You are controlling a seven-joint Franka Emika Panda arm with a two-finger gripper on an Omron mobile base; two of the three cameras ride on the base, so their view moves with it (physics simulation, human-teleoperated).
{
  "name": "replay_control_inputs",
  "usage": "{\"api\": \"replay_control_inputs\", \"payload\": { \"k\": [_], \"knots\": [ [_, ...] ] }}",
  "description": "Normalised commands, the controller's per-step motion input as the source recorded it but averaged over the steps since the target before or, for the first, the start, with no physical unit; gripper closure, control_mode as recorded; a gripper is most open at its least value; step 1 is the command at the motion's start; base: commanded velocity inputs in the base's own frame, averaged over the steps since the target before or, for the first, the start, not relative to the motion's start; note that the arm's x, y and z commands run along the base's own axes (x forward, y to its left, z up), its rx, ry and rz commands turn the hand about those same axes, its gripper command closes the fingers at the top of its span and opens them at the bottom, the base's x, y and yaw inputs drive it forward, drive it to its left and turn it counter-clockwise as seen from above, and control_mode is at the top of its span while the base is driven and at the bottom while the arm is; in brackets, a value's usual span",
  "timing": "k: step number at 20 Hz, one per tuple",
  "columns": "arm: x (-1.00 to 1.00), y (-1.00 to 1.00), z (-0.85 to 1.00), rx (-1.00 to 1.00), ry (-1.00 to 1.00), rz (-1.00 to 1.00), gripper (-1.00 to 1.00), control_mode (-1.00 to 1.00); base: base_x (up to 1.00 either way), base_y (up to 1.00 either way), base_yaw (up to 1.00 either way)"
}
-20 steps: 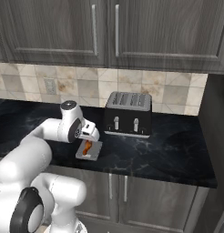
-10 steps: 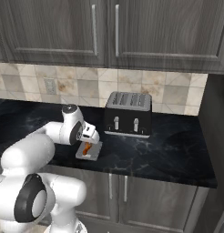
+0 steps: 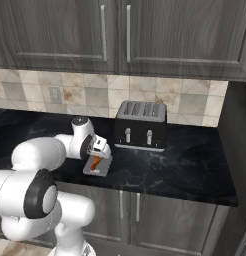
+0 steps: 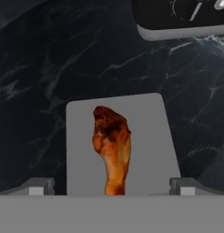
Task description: Take the chicken drumstick from the fridge and place it on the digital scale on the counter by the fridge. Wait a few seconds for a reading, then move it to the plate on the dining counter.
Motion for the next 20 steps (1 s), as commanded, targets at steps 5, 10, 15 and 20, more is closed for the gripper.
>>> {"api": "replay_control_inputs", "payload": {
  "k": [5, 10, 15, 20],
  "knots": [
    [0.20, 0.00, -0.19, 0.00, 0.04, 0.00, -1.00, -1.00, 0.00, 0.00, 0.00],
    [0.01, 0.00, -0.22, 0.00, 0.01, 0.00, -1.00, -1.00, 0.00, 0.00, 0.00],
    [0.00, 0.00, -0.22, 0.00, 0.00, 0.00, -1.00, -1.00, 0.00, 0.00, 0.00],
    [0.02, 0.00, -0.22, 0.00, 0.01, 0.00, -1.00, -1.00, 0.00, 0.00, 0.00]
  ]
}}
